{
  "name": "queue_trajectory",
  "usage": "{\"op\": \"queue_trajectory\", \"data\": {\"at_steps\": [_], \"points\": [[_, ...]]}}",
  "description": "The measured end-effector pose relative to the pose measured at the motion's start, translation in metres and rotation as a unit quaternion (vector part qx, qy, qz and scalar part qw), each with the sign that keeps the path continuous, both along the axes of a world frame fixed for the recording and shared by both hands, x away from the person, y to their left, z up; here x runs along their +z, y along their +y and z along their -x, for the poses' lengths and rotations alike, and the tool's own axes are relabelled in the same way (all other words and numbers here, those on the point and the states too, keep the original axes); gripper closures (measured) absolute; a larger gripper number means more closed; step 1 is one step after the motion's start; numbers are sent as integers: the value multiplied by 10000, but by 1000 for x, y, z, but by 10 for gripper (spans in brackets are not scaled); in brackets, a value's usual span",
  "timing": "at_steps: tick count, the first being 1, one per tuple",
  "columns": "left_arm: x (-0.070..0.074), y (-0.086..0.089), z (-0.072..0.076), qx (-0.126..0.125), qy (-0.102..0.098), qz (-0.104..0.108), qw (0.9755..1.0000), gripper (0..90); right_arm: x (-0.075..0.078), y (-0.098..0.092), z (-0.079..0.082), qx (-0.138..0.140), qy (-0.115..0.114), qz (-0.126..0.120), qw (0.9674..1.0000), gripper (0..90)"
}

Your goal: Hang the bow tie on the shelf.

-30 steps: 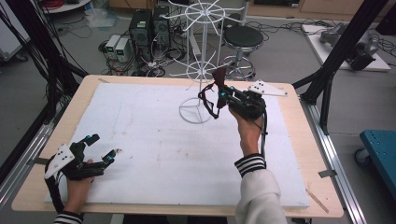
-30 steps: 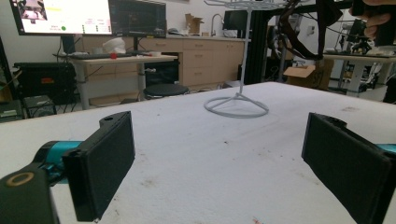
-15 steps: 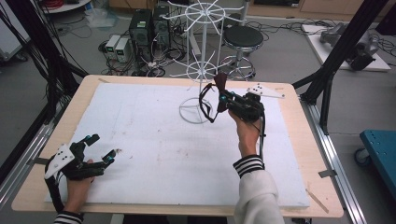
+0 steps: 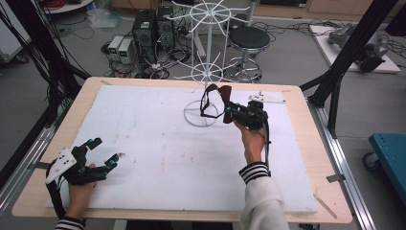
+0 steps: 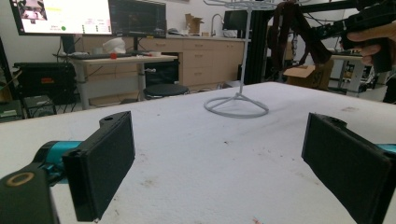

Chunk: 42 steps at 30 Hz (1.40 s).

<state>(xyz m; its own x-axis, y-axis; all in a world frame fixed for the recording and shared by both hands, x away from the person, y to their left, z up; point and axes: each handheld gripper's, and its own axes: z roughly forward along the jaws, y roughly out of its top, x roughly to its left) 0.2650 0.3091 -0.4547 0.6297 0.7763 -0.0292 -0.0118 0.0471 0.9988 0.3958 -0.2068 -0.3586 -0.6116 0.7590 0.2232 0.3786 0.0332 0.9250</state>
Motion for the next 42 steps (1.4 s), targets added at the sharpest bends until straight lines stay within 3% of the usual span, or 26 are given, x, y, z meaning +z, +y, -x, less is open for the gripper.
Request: {"op": "queue_trajectory", "data": {"at_steps": [3, 13, 14, 16, 17, 18, 19, 21, 28, 35, 37, 39, 42], "points": [[0, 0, 0, 2, 0, -3, 10000, 100, -1, 0, 0, 11, 50, 110, 9999, 769], [0, 0, 0, 4, 14, 10, 10000, 100, -2, 1, -2, 100, 22, 152, 9998, 742], [0, 0, 0, 7, 11, 11, 10000, 99, -2, 2, -2, 122, 3, 181, 9998, 674], [0, 1, -1, 10, 33, 18, 10000, 100, -3, 6, -3, -4, -206, 276, 9994, 190], [0, 1, -1, 8, 43, 16, 10000, 99, -3, 10, -2, -199, -265, 405, 9986, 6], [0, 1, -1, 16, 58, 23, 10000, 99, -3, 14, 0, -319, -276, 642, 9971, 5], [0, 1, -1, 14, 71, 24, 10000, 100, -3, 15, 1, -208, -317, 827, 9959, 5], [0, 1, -1, 16, 56, 23, 10000, 100, -1, 16, 5, 6, -338, 926, 9951, 5], [0, 1, -1, 19, 60, 33, 10000, 99, 7, 10, 19, 86, -548, 834, 9950, 5], [0, 0, -1, 14, 31, 1, 10000, 100, -1, -12, 41, 103, -741, 832, 9937, 5], [0, 0, -1, 12, 29, -5, 10000, 100, -4, -18, 49, 135, -723, 951, 9927, 5], [0, 0, -1, 15, 30, -3, 10000, 100, -10, -26, 62, 151, -1022, 858, 9909, 5], [0, -1, 0, 11, 16, -20, 10000, 99, -22, -39, 79, 66, -1239, 863, 9885, 5]]}}
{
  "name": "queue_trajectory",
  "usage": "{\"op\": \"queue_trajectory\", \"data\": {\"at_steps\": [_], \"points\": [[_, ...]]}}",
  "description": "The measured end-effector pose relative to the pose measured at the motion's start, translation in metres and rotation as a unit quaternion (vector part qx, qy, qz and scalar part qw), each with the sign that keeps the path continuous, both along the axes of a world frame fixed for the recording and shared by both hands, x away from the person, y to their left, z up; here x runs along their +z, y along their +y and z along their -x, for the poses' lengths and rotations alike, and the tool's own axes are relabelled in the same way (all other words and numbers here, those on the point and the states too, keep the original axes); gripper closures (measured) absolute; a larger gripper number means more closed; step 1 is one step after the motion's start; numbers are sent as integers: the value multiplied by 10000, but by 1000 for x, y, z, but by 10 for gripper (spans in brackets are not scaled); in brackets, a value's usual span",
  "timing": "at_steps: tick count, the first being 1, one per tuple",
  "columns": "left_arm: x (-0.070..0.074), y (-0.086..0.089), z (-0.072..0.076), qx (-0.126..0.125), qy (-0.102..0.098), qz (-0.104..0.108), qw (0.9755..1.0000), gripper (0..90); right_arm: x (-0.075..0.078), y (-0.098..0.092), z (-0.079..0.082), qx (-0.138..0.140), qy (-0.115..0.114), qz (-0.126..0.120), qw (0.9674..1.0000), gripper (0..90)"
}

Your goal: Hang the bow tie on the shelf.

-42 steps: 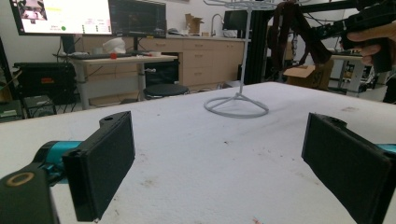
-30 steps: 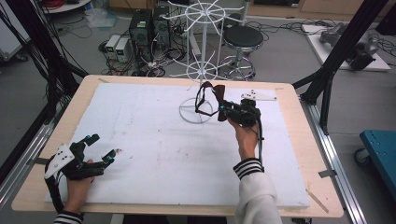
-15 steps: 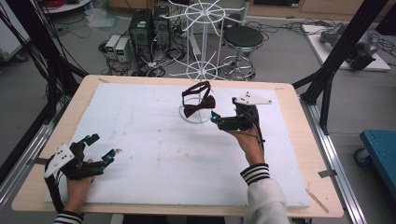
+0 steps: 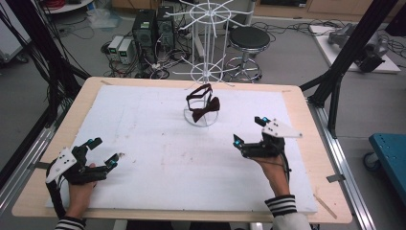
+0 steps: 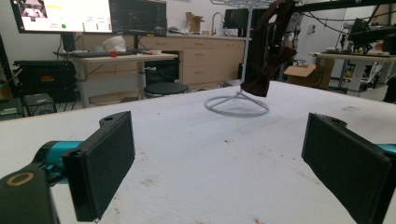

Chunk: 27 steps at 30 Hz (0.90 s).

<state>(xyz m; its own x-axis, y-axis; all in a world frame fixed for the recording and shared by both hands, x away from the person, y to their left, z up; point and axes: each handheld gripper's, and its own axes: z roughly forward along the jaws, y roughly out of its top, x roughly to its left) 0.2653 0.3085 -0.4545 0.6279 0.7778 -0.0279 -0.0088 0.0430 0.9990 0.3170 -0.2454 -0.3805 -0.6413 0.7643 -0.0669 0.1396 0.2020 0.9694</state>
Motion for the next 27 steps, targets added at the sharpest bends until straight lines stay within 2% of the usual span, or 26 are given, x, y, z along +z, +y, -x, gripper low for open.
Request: {"op": "queue_trajectory", "data": {"at_steps": [3, 5, 10, 15, 18, 22, 27], "points": [[0, 0, 0, -1, -5, -2, 10000, 100, -16, -12, 15, -97, -164, -40, 9998, 5], [0, 0, 1, 5, -26, -1, 10000, 100, -26, -19, 25, -125, -199, -191, 9995, 5], [0, 0, 1, 3, -58, -4, 10000, 100, -44, -27, 38, -174, -312, -279, 9990, 5], [0, 0, 1, -5, -51, -8, 10000, 100, -53, -33, 47, -301, -535, -433, 9972, 5], [0, 0, 1, 3, -59, -31, 10000, 100, -59, -38, 50, -426, -734, -587, 9947, 5], [0, 0, 1, 3, -59, -32, 10000, 100, -67, -41, 54, -536, -807, -762, 9924, 5], [0, 0, 1, 4, -59, -36, 10000, 100, -72, -43, 55, -587, -827, -811, 9915, 5]]}}
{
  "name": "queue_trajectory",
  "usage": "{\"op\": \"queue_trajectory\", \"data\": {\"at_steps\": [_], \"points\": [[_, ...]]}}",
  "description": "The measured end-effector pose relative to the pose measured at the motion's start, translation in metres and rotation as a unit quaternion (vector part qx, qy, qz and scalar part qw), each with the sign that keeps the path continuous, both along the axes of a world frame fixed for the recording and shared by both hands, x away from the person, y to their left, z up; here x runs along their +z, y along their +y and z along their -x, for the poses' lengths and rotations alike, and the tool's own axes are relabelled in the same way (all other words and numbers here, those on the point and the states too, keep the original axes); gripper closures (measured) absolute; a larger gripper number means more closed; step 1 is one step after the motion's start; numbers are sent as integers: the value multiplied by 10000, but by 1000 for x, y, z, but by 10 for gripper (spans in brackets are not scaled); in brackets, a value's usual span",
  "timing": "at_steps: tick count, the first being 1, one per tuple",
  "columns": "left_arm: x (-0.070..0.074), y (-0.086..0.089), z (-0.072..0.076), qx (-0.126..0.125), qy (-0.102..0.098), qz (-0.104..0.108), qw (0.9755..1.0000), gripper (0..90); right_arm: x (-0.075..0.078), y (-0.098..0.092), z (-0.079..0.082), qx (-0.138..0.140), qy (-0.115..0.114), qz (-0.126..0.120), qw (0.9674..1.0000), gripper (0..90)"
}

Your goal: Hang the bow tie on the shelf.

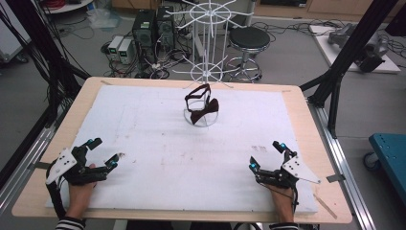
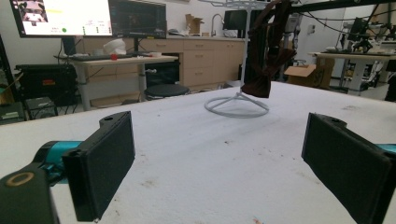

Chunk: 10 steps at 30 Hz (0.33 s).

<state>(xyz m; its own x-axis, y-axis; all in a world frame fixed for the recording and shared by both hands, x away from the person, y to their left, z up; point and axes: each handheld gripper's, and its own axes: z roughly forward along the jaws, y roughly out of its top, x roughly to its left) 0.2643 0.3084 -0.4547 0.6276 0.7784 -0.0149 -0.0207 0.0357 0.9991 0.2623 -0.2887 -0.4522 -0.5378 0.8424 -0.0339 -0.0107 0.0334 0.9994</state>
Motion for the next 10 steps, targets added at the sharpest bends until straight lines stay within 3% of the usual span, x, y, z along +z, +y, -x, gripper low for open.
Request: {"op": "queue_trajectory", "data": {"at_steps": [10], "points": [[0, 0, 0, -10, 6, 32, 10000, 100, -1, -1, -1, -82, 27, -72, 9999, 5]]}}
